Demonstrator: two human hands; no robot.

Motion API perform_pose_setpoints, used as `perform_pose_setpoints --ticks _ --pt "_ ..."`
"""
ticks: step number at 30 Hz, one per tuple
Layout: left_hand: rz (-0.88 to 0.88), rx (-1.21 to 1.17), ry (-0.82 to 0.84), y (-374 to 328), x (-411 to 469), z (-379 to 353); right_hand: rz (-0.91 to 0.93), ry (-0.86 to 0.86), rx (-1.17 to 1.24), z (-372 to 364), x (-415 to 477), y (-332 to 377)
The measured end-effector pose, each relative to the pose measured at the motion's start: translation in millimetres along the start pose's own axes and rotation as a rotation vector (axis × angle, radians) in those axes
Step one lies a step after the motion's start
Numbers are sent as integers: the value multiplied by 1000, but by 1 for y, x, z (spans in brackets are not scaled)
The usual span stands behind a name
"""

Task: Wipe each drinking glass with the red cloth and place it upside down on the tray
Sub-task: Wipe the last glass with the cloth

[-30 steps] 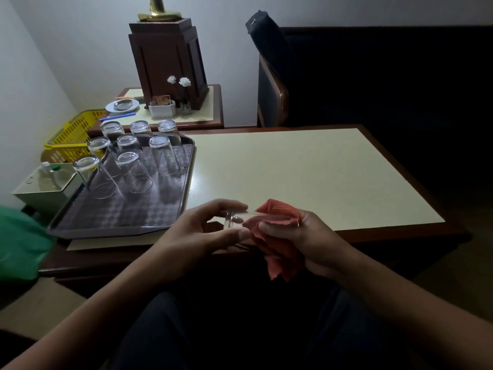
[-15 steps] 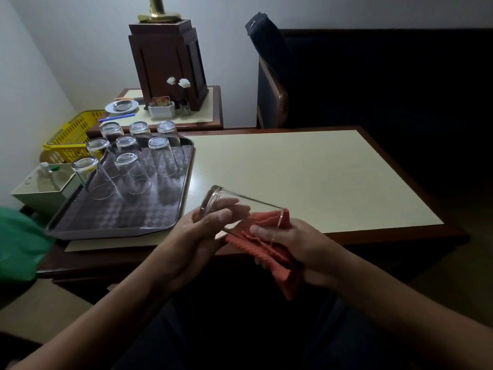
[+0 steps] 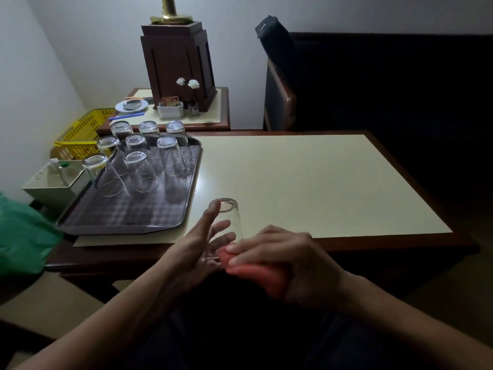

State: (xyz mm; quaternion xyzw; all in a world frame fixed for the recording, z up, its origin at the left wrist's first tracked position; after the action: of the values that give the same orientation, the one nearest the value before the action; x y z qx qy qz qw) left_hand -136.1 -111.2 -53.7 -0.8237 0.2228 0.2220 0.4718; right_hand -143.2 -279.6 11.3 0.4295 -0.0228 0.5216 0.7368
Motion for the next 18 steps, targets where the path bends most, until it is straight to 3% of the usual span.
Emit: perform_pose_setpoints --ticks 1,4,6,8,11,15,18 --pt "3 -8 -15 -1 0 2 -175 -36 201 4 1 -11" --pt "41 -36 69 1 -4 2 -766 -384 758 13 -13 -58" --pt "18 89 186 -1 -8 -2 -1019 -486 1019 11 -24 -76" --pt "-39 377 231 -6 -12 -5 -1048 -490 1187 11 -26 -82" --pt "-166 834 129 -22 -15 -3 -966 -337 1376 2 -19 -72" --pt "-338 832 64 -45 -19 1 -929 -181 1071 -17 -9 -48" --pt "-269 579 87 -37 -14 4 -587 -6 283 -18 -8 -30"
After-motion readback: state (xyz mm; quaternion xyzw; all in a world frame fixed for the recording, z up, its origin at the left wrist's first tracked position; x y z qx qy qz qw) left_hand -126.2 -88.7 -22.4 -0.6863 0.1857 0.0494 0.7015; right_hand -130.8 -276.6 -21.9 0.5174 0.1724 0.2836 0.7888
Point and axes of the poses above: each hand's wrist, its own x-axis towards the middle knuckle, its own z-axis out of the back of the hand, y = z × x, the point moved 6 cm from there along x, towards the middle knuckle, and after that the axes turned 3 degrees about y, right-handed, at the moved point
